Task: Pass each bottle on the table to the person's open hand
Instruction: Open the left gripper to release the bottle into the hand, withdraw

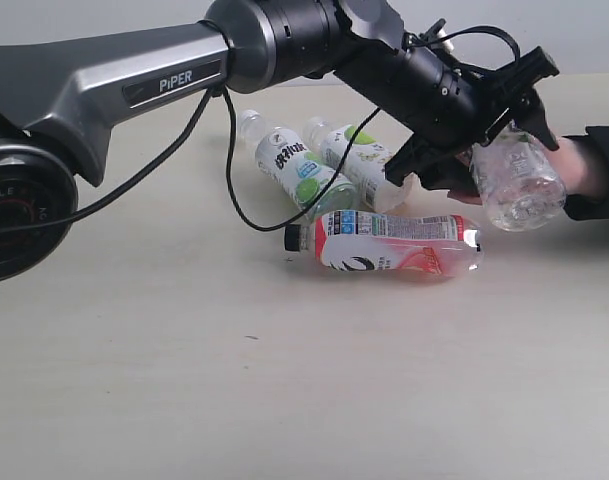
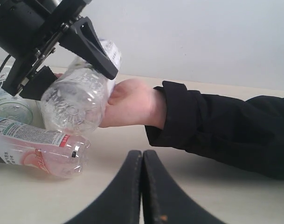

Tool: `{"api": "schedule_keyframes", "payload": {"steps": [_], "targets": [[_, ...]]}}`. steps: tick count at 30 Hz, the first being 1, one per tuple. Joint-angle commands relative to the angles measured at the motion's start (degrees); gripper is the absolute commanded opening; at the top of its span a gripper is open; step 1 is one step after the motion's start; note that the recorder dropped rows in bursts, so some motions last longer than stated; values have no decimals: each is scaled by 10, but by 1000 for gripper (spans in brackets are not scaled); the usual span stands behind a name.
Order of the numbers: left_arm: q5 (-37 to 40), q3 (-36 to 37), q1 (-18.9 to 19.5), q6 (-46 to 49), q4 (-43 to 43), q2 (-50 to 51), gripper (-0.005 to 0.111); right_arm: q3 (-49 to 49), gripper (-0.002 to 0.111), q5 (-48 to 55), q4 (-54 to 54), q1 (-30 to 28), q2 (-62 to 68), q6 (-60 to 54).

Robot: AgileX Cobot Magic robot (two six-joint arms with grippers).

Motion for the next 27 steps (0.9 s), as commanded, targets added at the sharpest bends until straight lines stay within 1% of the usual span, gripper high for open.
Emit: {"api": "schedule_keyframes", "payload": {"steps": [1,8,12,20,24,27], "targets": [[-7,-4,0,6,0,-2,83,3,0,-7,-1,-2,-3,0],[2,-4,0,9,2,-4,83,3,0,-7,-1,-2,-3,0],[18,-4,5,17,18,-21,82,3,0,-7,-1,-2,-3,0],[101,-4,23,18,55,-66,82,3,0,-7,-1,-2,-3,0],[135,-4,24,23,105,-91,82,3,0,-7,-1,-2,-3,0],[160,-4,24,57,136,-114,82,3,0,-7,-1,-2,-3,0]]}}
